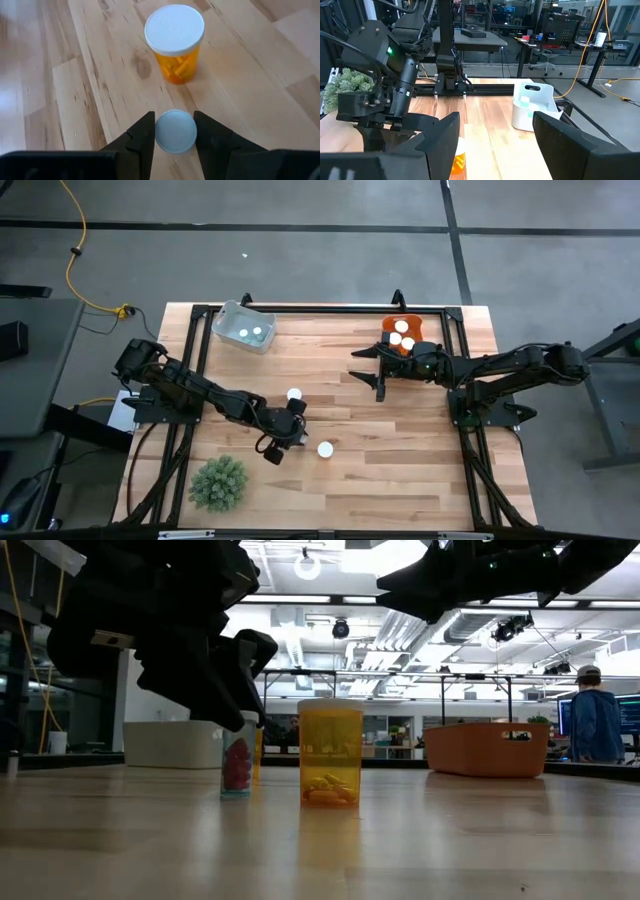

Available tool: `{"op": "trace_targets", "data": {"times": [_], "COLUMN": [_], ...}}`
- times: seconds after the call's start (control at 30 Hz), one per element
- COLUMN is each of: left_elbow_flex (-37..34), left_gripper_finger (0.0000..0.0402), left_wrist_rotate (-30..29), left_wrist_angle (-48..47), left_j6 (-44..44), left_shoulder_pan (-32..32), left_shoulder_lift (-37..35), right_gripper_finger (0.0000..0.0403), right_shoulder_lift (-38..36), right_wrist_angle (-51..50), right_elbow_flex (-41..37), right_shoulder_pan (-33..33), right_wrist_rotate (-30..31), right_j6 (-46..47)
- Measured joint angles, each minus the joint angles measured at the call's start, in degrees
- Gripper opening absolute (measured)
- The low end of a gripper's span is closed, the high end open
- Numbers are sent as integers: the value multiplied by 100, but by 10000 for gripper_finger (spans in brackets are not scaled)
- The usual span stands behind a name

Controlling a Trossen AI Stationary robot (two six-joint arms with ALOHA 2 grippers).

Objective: Pick and place medicine bottles into bin by pill shape (circle, oval)
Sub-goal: Put the blue capsule bottle into the orange bin

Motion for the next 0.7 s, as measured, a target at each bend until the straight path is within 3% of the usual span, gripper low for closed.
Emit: {"op": "trace_targets", "data": {"times": [0.17,0.3,0.37,0.57,0.7], "left_elbow_flex": [9,13,9,11,11], "left_gripper_finger": [108,107,108,114,114], "left_wrist_rotate": [-17,-284,-811,-3149,-3639], "left_wrist_angle": [-221,-765,-1107,-1708,-2093], "left_j6": [0,78,170,447,327], "left_shoulder_pan": [0,-1,-7,236,921], "left_shoulder_lift": [-446,-1267,-1770,-3014,-3457], "right_gripper_finger": [245,245,245,245,245], "right_shoulder_lift": [0,0,0,0,0], "right_wrist_angle": [-6,-16,-15,-14,-15], "right_elbow_flex": [0,0,0,0,0], "right_shoulder_pan": [0,1,-1,-1,-1], "right_wrist_rotate": [0,0,0,0,0], "right_j6": [0,0,0,1,20]}}
